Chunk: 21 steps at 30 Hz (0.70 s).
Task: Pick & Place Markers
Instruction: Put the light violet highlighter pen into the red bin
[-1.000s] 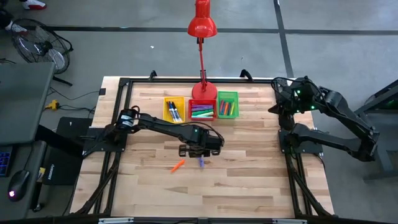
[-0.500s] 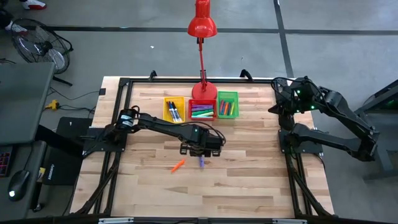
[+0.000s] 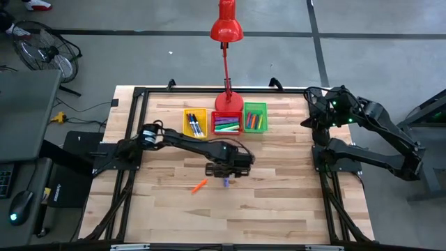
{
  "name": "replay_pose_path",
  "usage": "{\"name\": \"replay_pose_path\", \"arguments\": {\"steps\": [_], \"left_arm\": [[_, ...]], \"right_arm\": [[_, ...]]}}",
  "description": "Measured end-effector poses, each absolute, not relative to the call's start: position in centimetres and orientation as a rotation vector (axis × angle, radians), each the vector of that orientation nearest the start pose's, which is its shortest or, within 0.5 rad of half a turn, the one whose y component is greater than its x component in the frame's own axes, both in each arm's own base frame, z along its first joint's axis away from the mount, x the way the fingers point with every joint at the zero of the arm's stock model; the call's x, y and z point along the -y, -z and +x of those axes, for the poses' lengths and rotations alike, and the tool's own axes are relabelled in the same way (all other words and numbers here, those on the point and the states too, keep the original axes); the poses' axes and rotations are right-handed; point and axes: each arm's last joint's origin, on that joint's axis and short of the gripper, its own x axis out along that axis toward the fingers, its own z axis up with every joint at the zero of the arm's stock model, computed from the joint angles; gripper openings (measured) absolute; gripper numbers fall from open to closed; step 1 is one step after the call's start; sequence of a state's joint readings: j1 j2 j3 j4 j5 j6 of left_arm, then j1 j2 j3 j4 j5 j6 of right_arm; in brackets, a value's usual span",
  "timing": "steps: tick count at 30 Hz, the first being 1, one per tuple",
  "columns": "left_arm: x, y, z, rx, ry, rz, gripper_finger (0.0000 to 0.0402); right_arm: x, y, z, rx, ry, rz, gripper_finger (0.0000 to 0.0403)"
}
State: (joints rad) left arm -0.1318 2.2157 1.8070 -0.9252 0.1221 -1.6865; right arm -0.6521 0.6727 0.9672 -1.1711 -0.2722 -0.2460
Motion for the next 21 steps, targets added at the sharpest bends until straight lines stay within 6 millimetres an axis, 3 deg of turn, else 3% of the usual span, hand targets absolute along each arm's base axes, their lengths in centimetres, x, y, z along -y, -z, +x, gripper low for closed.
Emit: {"name": "replay_pose_path", "arguments": {"steps": [2,5,9,12,21], "left_arm": [[6.2,-16.9,44.0,-1.199,-1.024,-1.371,0.0224],[6.2,-15.9,45.0,-1.182,-0.984,-1.402,0.0215],[6.3,-15.6,44.9,-1.215,-0.976,-1.382,0.02],[6.4,-14.1,45.2,-1.236,-0.989,-1.382,0.0191],[6.4,-13.8,45.1,-1.266,-0.996,-1.378,0.0162]], "right_arm": [[4.9,-32.3,7.8,-0.822,0.254,0.164,0.0],[4.9,-32.3,7.7,-0.827,0.251,0.166,0.0],[4.9,-32.3,7.7,-0.828,0.249,0.168,0.0],[4.9,-32.2,7.7,-0.832,0.248,0.17,0.0],[4.8,-32.2,7.6,-0.837,0.247,0.172,0.0]]}}
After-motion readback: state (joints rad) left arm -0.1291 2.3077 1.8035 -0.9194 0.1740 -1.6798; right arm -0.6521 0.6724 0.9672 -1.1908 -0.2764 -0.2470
